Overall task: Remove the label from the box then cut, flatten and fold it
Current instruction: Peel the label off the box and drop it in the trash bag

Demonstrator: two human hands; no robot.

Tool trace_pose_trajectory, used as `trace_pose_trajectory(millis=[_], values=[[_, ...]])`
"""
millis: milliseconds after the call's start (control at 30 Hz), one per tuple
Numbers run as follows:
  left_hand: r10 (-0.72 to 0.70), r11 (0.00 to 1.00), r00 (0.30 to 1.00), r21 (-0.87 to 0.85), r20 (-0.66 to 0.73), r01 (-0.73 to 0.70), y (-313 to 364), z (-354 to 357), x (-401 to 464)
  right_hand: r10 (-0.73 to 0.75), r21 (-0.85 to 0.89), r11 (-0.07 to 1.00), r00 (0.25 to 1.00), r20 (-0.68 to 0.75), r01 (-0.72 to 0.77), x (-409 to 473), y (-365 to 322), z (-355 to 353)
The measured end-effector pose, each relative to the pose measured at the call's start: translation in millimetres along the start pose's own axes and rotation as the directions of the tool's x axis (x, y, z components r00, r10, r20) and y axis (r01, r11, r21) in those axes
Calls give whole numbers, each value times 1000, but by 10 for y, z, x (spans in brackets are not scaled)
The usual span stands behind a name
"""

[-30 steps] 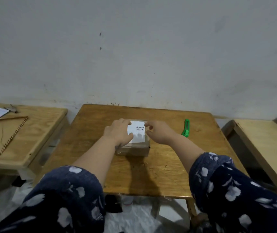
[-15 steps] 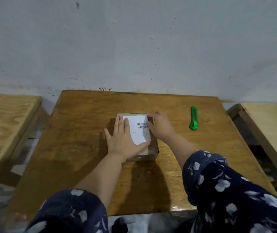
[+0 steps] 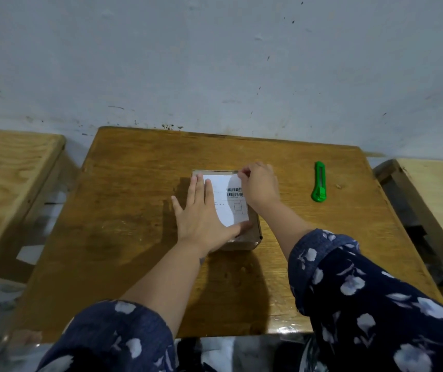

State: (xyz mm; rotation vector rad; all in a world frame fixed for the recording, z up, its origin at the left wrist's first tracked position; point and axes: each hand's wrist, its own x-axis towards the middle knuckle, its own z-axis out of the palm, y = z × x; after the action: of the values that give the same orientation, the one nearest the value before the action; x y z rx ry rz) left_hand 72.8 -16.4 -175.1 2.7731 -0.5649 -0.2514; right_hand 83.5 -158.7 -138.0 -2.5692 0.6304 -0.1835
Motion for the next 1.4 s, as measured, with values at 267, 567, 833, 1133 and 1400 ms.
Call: trace_pose_trajectory(millis=[267,567,833,1133,1400], values=[[-9,1000,1000,6,-10,9,0,14,12,106,359,926,992,61,-121,-1,-71,-176],[-16,1000,999,-22,-27,15,2,21,3,12,176,983,973,229,-54,-29,-25,-109],[-18,999,999,-38,-37,17,-3,15,6,-92,109,991,982,167,74,-73,-58,-98],[22,997,999,-69,35,-20,-196,-80,-257,-37,132,991,986,164,15,-134,-45,-31],[45,998,990,-51,131,-38,-233,-133,-263,-78,52,996,980,181,70,-196,-108,-82]])
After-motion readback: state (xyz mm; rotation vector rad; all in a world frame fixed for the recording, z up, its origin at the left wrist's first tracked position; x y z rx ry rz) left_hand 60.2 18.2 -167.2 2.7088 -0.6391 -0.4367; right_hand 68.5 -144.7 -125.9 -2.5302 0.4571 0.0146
